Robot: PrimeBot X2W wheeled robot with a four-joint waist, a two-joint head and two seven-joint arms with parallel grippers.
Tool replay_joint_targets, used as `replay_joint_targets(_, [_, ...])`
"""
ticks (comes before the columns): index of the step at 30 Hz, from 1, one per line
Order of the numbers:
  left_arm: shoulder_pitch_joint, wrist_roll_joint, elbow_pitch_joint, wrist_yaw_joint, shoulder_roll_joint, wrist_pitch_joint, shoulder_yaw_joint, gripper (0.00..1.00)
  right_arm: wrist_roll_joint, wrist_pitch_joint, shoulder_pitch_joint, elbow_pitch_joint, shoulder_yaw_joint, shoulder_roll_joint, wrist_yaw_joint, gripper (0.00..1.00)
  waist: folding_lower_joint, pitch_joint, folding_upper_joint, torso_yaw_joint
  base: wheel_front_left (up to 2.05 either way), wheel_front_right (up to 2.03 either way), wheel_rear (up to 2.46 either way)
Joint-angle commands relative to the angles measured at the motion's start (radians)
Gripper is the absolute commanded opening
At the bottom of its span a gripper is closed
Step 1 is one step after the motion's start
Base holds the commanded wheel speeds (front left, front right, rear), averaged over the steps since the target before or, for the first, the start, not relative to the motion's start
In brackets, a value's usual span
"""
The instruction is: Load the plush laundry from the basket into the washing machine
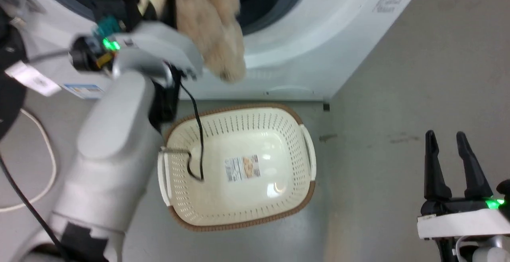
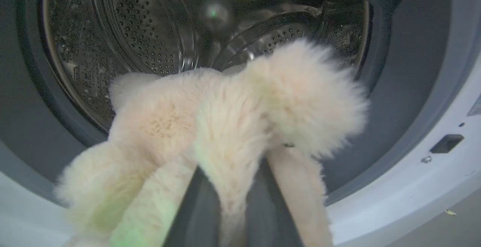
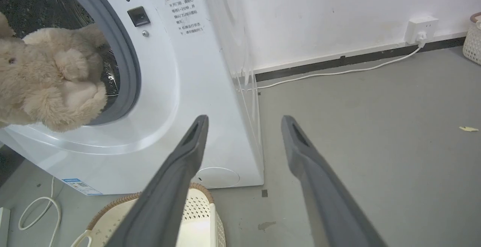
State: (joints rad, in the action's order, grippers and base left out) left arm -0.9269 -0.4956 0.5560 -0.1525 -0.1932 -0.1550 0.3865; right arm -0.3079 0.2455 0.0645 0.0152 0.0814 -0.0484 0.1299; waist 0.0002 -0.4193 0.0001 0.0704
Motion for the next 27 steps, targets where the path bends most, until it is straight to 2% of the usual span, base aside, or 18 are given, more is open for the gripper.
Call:
replay_joint_targets(1, [-0.037, 0.006, 0.001, 0.005, -0.007, -0.012, -0.008, 0.0, 0.004, -0.002, 0.017, 0.008, -0.001, -0.002, 0.001, 1.0, -0.0002, -0.052, -0.0001, 0.018, 0.0, 0.0, 0.0])
replay_joint_targets(10, [-0.251, 0.014, 0.062, 0.012, -0.026, -0.036, -0.037, 0.0, 0.004, 0.002, 0.054, 0.033, 0.0, -0.002, 0.001, 1.0, -0.0002, -0.191, -0.0001, 0.045, 0.0, 0.0, 0.0])
replay_joint_targets(27, [-0.556, 0.038, 0.141, 0.019, -0.092, -0.047, -0.064, 0.0, -0.006, 0.011, 0.079, 0.052, -0.03, -0.002, 0.001, 1.0, -0.0002, -0.361, -0.0001, 0.113, 0.0, 0.0, 0.0])
